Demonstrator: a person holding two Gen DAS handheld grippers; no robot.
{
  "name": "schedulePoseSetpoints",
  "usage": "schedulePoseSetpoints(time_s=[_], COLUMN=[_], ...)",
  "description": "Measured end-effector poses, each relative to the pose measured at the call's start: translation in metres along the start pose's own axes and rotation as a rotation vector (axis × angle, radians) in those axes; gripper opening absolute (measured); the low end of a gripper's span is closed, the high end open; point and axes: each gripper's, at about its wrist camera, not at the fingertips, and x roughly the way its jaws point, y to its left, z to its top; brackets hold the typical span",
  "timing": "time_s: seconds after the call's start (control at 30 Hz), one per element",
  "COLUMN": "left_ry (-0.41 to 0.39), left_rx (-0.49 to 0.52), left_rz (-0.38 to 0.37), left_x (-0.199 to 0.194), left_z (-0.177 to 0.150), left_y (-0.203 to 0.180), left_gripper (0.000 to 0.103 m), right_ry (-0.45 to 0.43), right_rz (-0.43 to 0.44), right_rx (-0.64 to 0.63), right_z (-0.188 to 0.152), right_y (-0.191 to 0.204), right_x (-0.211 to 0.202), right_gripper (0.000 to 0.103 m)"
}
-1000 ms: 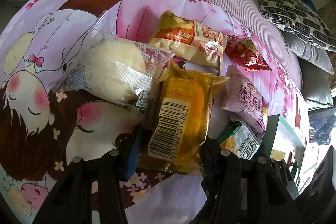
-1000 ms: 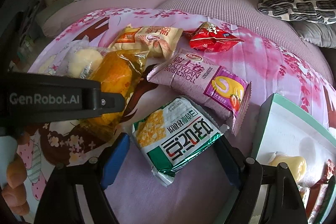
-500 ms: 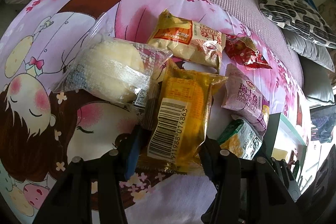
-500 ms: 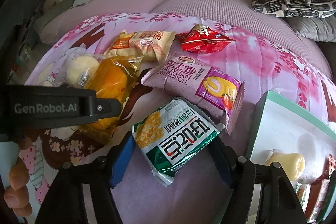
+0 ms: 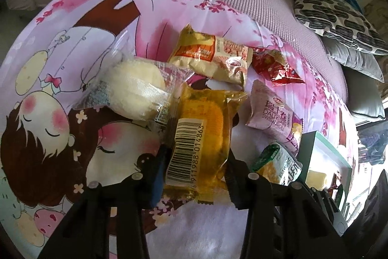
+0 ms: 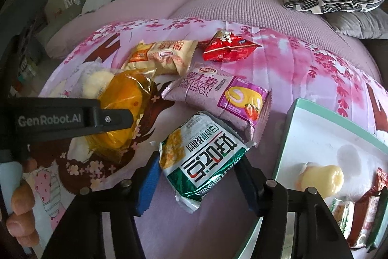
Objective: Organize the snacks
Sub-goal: 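Grasp the yellow barcode cake pack with the left tool while the right tool grasps the green corn snack bag, then carry the yellow cake pack and green corn bag over the white tray with both tools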
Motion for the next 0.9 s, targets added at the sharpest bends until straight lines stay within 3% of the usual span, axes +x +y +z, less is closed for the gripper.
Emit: schedulePoseSetpoints(time_s=[0.43,0.9], left_ry=[-0.108,-0.185], left_rx=[0.013,0.065], left_rz=[-0.016,-0.041], left_x=[-0.041,-0.07], left_z=[0.0,-0.003], left_y=[-0.008,-0.04], left_gripper=[0.044,0.044], right_ry=[-0.061,-0.04], right_rz=[0.037,-0.019], right_rx=[0.057,0.222], right_z=[0.0,-0.01], right_y=[-0.002,-0.044], right_x=[-0.045,-0.076], right_gripper=[0.064,0.064])
